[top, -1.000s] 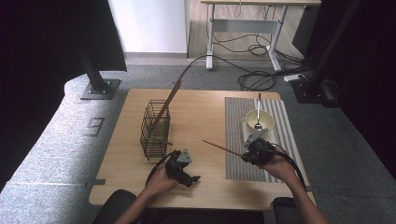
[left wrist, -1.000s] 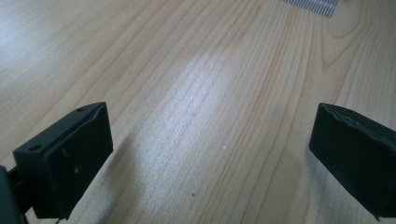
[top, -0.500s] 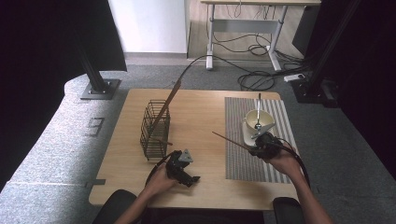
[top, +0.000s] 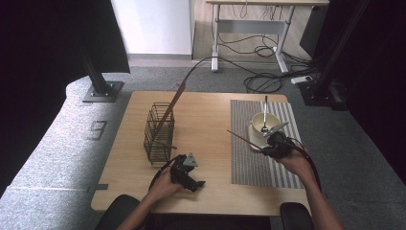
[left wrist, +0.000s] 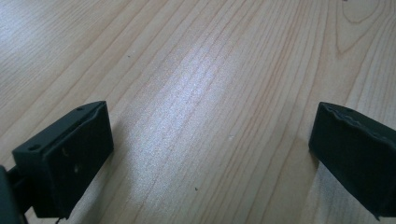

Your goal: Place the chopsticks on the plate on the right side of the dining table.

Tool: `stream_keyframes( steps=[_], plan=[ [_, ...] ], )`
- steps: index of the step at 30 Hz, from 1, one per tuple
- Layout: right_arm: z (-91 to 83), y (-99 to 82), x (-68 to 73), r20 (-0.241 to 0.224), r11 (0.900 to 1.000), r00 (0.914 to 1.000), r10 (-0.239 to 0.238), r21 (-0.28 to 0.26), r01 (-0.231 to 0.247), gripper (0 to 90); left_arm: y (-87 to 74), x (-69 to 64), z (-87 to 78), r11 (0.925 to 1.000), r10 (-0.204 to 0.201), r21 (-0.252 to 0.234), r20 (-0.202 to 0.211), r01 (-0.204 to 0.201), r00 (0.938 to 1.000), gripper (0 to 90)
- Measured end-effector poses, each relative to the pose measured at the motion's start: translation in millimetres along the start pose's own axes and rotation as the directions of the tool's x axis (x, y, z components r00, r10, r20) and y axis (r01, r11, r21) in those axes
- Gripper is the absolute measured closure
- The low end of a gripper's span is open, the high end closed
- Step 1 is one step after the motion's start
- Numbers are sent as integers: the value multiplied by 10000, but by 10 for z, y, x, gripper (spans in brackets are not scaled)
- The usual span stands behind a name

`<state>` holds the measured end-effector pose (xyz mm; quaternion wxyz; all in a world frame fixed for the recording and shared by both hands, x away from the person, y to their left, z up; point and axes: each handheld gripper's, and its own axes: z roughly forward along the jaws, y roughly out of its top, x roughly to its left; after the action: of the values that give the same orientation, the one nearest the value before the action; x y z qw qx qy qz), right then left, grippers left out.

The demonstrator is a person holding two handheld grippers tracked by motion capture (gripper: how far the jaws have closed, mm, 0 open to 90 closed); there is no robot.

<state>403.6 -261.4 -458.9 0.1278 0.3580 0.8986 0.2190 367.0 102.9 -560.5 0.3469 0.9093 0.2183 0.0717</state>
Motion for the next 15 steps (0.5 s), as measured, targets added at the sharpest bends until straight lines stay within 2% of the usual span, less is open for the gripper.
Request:
stream_keyframes(
  steps=[15],
  plan=[
    [153, -128, -287, 553, 9945, 9944, 897, 487, -924, 826, 0, 0, 0, 10000, 2, 8, 4, -2, 10000, 0]
  ],
)
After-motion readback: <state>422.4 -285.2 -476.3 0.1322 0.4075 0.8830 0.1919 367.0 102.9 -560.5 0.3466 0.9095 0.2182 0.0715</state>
